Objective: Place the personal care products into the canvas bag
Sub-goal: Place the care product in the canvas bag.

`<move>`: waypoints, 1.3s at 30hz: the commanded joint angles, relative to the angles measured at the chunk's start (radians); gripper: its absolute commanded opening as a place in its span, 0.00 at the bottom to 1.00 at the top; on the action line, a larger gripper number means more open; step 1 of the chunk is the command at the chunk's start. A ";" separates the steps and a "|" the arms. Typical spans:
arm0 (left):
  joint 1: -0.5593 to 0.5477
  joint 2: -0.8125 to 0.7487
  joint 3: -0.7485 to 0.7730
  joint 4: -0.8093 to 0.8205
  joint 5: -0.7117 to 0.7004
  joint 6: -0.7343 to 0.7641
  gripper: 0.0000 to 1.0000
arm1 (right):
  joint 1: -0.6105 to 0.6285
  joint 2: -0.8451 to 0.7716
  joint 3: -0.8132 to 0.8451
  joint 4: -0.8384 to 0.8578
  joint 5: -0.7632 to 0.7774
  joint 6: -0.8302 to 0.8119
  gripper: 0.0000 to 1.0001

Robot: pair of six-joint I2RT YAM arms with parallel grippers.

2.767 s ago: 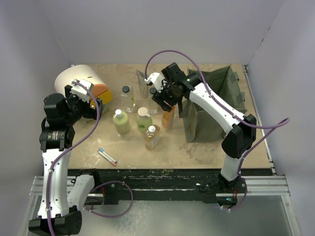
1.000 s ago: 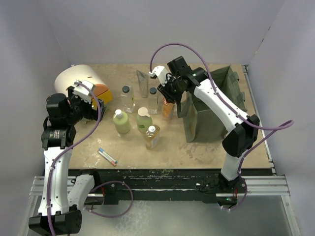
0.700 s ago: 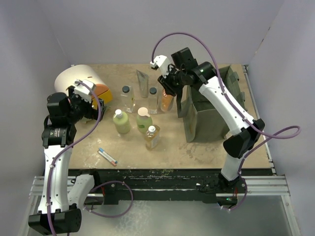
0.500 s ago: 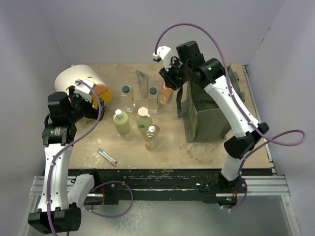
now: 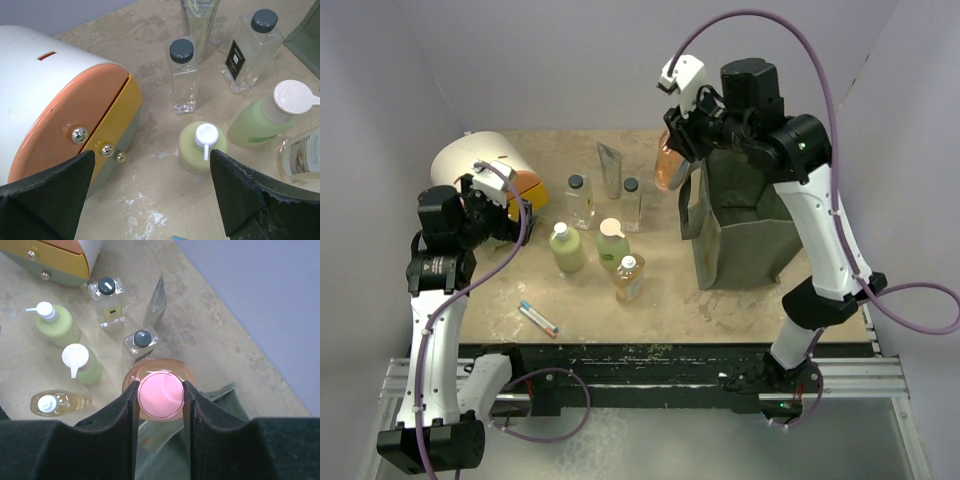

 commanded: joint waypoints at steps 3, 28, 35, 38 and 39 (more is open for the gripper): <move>0.008 0.006 0.018 0.037 0.026 -0.005 0.99 | -0.002 -0.158 0.078 0.165 0.081 0.003 0.00; 0.006 0.004 0.043 0.004 0.109 -0.021 0.99 | -0.413 -0.363 -0.294 0.302 0.043 0.063 0.00; 0.006 0.004 0.044 0.002 0.122 -0.024 0.99 | -0.477 -0.422 -0.587 0.421 -0.039 0.093 0.00; 0.007 0.003 0.045 0.004 0.123 -0.024 0.99 | -0.492 -0.429 -0.674 0.462 -0.034 0.096 0.00; 0.006 0.001 0.044 0.002 0.124 -0.025 0.99 | -0.497 -0.433 -0.702 0.478 -0.033 0.098 0.00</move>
